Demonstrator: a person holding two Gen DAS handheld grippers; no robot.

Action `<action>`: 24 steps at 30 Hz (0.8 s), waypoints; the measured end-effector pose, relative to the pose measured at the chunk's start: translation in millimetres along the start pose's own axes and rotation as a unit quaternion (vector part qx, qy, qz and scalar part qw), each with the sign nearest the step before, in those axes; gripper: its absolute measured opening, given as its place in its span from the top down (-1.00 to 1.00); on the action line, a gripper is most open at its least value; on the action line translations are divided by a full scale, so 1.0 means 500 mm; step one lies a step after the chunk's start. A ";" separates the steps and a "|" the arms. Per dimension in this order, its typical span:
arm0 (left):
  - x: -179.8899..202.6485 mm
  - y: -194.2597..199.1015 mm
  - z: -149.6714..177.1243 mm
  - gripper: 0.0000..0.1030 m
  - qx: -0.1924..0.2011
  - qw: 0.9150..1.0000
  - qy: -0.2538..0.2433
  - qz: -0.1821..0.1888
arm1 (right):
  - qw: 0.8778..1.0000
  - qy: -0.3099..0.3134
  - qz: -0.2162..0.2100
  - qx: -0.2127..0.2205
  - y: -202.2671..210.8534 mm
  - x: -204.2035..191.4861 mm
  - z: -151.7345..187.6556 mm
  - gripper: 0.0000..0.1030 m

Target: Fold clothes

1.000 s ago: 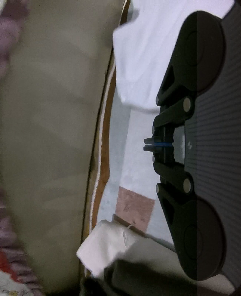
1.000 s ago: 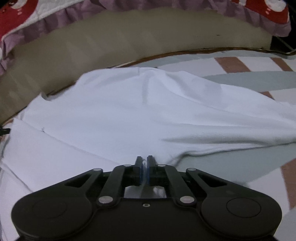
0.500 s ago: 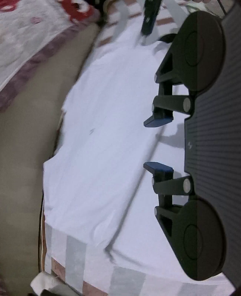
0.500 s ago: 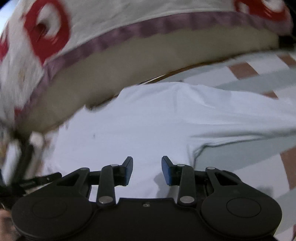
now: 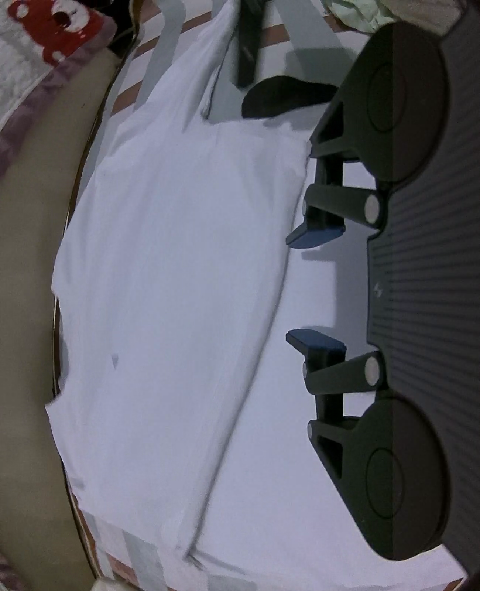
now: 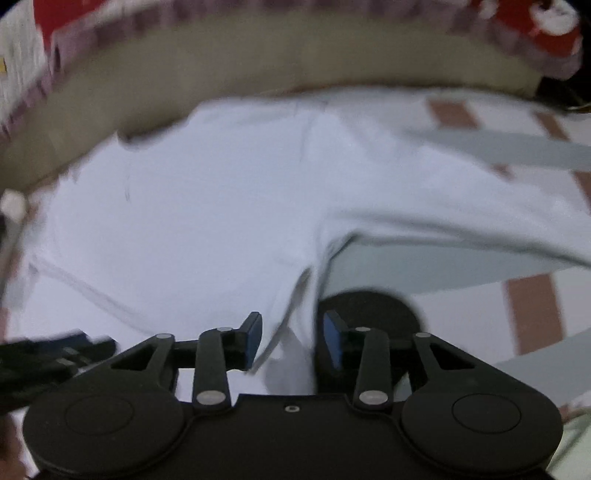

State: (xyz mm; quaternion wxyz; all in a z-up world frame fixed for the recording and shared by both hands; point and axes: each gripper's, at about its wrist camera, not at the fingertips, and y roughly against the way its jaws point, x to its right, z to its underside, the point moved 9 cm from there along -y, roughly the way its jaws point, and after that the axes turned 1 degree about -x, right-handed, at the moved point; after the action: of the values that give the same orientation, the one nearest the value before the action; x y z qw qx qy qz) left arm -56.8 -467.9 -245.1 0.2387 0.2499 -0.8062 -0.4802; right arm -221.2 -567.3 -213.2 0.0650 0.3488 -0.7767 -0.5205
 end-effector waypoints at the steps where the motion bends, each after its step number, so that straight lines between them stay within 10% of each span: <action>1: 0.016 -0.006 -0.004 0.07 0.000 1.000 -0.006 0.000 | 1.000 -0.009 -0.015 0.014 0.029 0.011 -0.005 -0.10; 5: 0.085 -0.029 -0.022 0.07 -0.002 1.000 -0.030 0.003 | 0.998 -0.028 -0.037 0.050 0.105 0.076 -0.019 -0.28; 18: 0.352 -0.106 -0.093 -0.32 0.012 0.986 -0.159 -0.039 | 0.965 -0.169 0.192 0.051 0.066 0.433 -0.015 -0.31; 24: 0.458 -0.143 -0.153 -0.32 0.042 0.977 -0.207 -0.023 | 0.958 -0.260 0.028 0.117 0.055 0.456 -0.040 -0.31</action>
State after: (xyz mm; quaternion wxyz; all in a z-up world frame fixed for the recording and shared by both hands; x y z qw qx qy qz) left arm -170.9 -692.6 -243.3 0.0452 0.1731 -0.8515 -0.4928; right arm -395.5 -715.4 -240.5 -0.1659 0.1846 -0.8315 -0.4971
